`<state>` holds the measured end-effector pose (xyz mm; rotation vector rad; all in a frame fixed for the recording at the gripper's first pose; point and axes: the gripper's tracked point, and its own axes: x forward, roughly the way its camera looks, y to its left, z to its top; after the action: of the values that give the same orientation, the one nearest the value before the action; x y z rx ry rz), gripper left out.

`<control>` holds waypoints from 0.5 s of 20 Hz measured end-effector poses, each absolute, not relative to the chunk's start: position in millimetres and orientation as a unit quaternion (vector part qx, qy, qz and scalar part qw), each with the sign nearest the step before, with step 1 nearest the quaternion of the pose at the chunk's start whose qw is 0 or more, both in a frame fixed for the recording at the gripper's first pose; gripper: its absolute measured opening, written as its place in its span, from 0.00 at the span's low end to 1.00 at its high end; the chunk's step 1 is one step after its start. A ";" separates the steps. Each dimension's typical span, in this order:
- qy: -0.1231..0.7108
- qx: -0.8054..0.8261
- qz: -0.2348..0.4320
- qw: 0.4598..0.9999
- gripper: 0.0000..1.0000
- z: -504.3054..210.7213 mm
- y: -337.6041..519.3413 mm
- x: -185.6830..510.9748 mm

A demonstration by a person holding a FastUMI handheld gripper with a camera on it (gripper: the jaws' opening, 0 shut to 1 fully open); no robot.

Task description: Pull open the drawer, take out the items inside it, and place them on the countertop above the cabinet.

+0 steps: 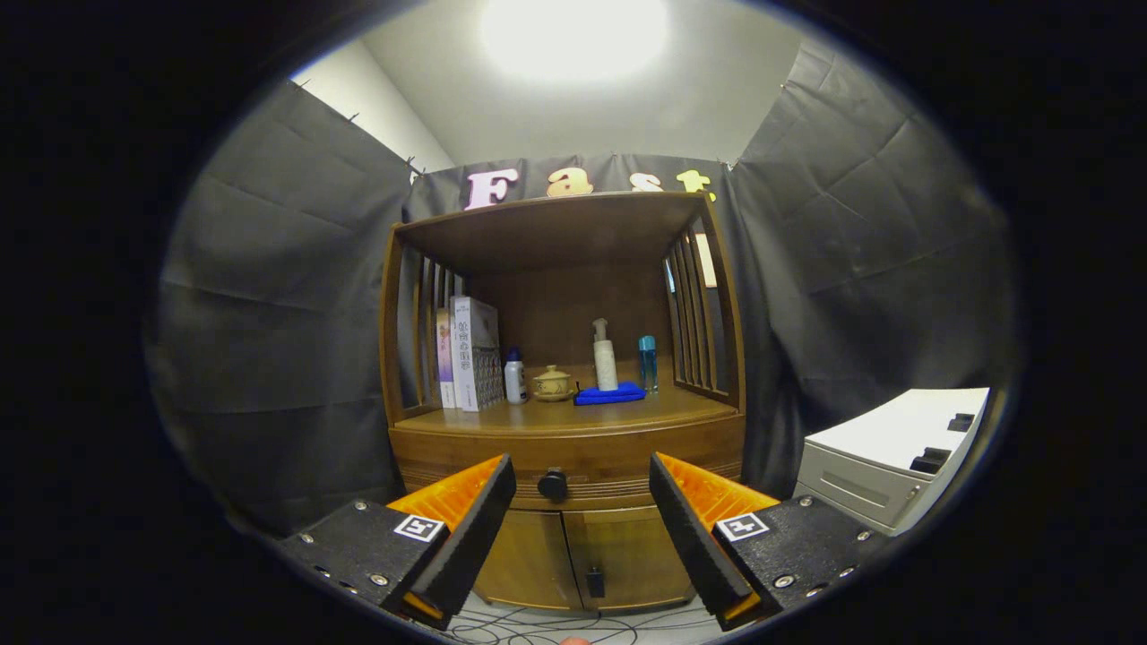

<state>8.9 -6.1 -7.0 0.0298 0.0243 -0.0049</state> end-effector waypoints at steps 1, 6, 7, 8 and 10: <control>0.012 0.013 -0.003 1.000 0.94 -7.3 -6.6 10.3; 0.027 -0.004 -0.001 1.000 0.94 -19.7 -4.9 26.4; 0.030 -0.006 0.001 1.000 0.94 -20.8 -4.2 32.3; 0.032 -0.008 0.004 0.999 0.94 -22.5 -2.8 38.0; 0.038 -0.010 0.002 0.999 0.94 -24.6 -3.1 52.6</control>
<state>52.6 -3.1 -24.6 -0.0194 0.0761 0.0042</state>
